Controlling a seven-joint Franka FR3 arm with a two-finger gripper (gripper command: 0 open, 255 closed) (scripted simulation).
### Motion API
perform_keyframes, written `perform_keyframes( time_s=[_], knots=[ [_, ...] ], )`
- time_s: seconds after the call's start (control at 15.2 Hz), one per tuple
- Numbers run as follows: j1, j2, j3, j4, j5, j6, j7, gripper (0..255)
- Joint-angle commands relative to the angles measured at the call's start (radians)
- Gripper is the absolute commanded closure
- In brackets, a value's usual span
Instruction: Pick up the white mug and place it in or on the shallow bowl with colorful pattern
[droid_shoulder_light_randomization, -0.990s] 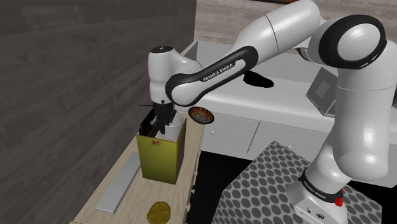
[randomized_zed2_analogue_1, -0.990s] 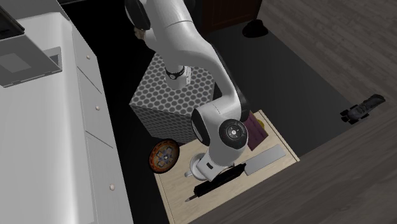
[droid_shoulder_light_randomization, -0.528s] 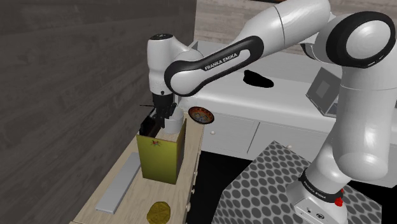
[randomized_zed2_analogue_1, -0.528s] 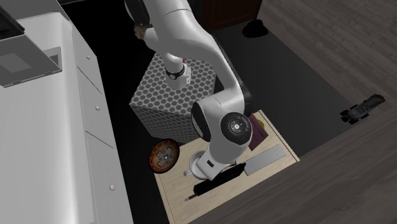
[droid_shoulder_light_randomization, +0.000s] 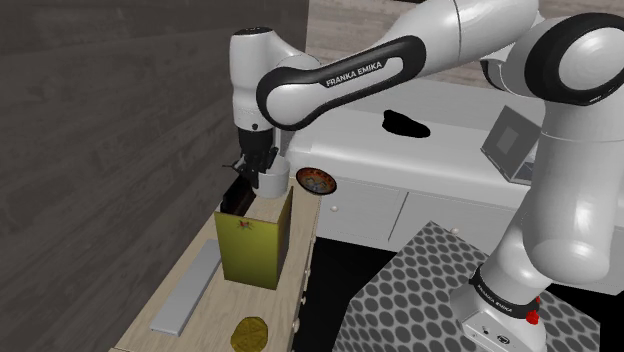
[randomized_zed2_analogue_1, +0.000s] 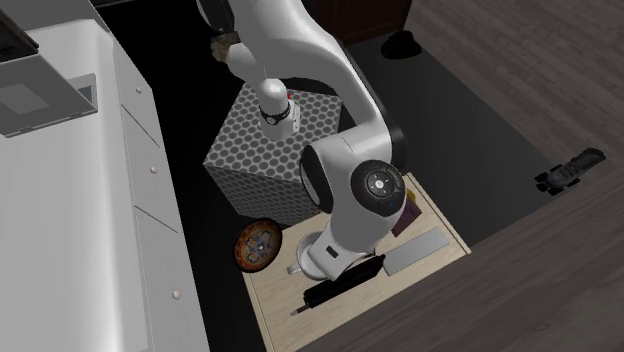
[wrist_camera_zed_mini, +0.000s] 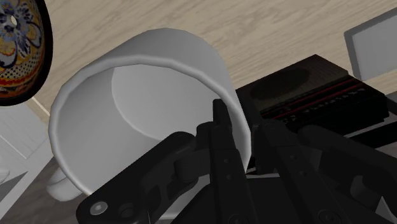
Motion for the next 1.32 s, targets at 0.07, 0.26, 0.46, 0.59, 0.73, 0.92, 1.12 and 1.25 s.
perform_keyframes(
  time_s=[0.07,0.26,0.46,0.59,0.73,0.92,1.12,1.25],
  knots=[
    [0.000,-0.013,0.003,0.024,0.008,-0.036,-0.006,255],
    [-0.001,-0.023,0.006,0.051,0.014,-0.072,-0.012,255],
    [-0.020,-0.054,0.003,0.038,0.030,-0.085,-0.038,255],
    [-0.057,-0.104,-0.007,-0.023,0.053,-0.066,-0.086,255],
    [-0.091,-0.150,-0.019,-0.077,0.075,-0.050,-0.135,255],
    [-0.137,-0.212,-0.043,-0.148,0.104,-0.030,-0.211,255],
    [-0.178,-0.265,-0.072,-0.207,0.129,-0.016,-0.289,255],
    [-0.204,-0.296,-0.094,-0.240,0.143,-0.009,-0.342,255]
  ],
)
